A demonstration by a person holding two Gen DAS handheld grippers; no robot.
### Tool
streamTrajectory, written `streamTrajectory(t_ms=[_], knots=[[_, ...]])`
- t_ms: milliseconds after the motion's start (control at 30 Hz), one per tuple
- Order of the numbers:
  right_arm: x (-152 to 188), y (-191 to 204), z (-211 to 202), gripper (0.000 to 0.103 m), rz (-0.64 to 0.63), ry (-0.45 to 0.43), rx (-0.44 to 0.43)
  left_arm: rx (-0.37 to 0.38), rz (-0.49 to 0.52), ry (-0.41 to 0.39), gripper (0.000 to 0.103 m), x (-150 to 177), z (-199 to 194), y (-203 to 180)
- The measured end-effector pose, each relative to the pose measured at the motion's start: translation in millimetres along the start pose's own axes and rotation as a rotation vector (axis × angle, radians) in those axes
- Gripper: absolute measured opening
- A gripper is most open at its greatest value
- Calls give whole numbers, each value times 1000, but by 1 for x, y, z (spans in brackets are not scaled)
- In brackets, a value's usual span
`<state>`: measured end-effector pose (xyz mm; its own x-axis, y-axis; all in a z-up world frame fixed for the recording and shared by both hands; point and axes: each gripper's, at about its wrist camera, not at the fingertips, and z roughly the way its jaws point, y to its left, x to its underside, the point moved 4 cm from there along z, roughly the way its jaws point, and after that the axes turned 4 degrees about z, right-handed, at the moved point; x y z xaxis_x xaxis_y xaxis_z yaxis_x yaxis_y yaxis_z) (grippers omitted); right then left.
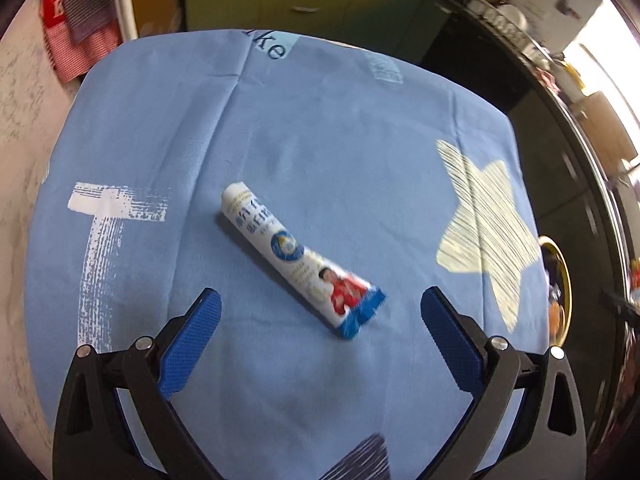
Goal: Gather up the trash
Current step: 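Lower the left tool onto the white protein powder tube and grasp it, then lift the white tube with the left tool toward the bin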
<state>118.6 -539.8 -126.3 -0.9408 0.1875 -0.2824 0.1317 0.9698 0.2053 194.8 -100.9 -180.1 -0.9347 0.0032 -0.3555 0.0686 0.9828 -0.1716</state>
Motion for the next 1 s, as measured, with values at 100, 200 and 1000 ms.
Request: streamTrajectory(t_ms=[100,200,1000], knots=[[0,2,8,66,-15,16,-16,-48,-48,27,98,-8,14,-1],[0,1,13,66,-19,25,-27,-73,-89,55,98,-13,24,3],[8,-4,17,66,-14,44,-69,-108,48,171,44,-20,43,-21]])
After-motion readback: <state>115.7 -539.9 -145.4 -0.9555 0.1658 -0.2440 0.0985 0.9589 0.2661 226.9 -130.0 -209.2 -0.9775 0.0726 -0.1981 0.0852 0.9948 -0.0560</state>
